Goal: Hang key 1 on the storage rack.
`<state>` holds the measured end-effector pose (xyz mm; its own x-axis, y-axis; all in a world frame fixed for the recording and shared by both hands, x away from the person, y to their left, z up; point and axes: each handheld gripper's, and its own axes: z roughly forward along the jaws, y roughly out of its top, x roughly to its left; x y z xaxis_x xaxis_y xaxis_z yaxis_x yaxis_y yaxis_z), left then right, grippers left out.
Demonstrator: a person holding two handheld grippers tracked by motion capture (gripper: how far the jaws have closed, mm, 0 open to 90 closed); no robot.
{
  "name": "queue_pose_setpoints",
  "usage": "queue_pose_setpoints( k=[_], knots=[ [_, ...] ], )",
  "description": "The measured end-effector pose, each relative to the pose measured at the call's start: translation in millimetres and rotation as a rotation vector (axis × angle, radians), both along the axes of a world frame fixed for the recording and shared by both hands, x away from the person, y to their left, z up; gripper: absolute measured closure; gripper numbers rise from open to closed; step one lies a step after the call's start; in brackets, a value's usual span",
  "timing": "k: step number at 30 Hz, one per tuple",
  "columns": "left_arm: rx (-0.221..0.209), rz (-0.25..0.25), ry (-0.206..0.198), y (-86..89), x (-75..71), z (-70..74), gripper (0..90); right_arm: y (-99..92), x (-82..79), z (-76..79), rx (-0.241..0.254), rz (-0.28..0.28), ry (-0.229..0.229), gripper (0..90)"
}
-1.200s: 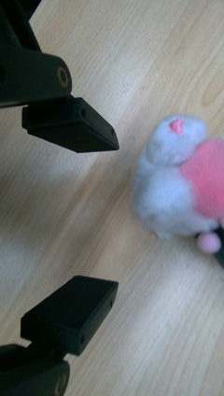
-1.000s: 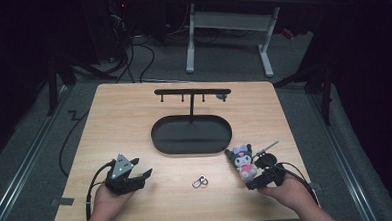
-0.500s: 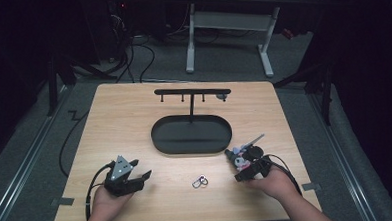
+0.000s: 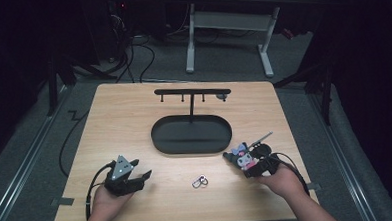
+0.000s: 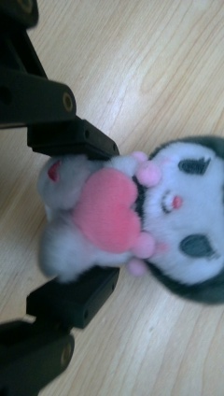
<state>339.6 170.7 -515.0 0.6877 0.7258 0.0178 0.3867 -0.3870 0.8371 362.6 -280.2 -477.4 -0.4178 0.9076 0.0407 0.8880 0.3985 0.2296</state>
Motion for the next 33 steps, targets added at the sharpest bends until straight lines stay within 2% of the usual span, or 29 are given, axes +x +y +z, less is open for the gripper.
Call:
queue_pose_setpoints(
  k=[4,11,14,15,22,27,30,33],
  knots=[
    [-0.006,0.001,0.000,-1.1,0.8,0.7,38.2,-3.5,-0.4,-2.3,0.018,0.016,-0.011,42.5],
    [0.001,-0.002,-0.001,-2.4,-0.6,-0.3,38.2,0.6,0.9,-1.9,-0.002,0.050,-0.022,48.2],
    [-0.009,0.002,-0.002,-1.1,-1.2,0.6,38.1,3.3,-0.6,3.7,0.014,0.040,-0.014,48.5],
    [-0.009,0.004,-0.005,-0.8,-1.6,0.6,38.2,2.9,-0.4,5.9,0.016,0.070,-0.026,48.6],
    [-0.021,0.012,-0.012,0.0,-1.5,1.6,38.2,5.0,-2.9,23.2,0.041,0.087,-0.017,48.8],
    [0.006,-0.003,-0.012,-2.3,-1.6,-1.0,38.0,1.4,-1.0,30.7,0.066,0.071,-0.013,48.9],
    [0.001,-0.005,-0.012,-2.7,-1.7,-0.6,38.0,-0.7,2.3,35.5,0.087,0.065,-0.025,48.9],
    [-0.003,-0.007,-0.010,-3.1,-1.6,0.0,38.0,-0.1,4.6,41.2,0.077,0.083,-0.035,48.9]
  ],
)
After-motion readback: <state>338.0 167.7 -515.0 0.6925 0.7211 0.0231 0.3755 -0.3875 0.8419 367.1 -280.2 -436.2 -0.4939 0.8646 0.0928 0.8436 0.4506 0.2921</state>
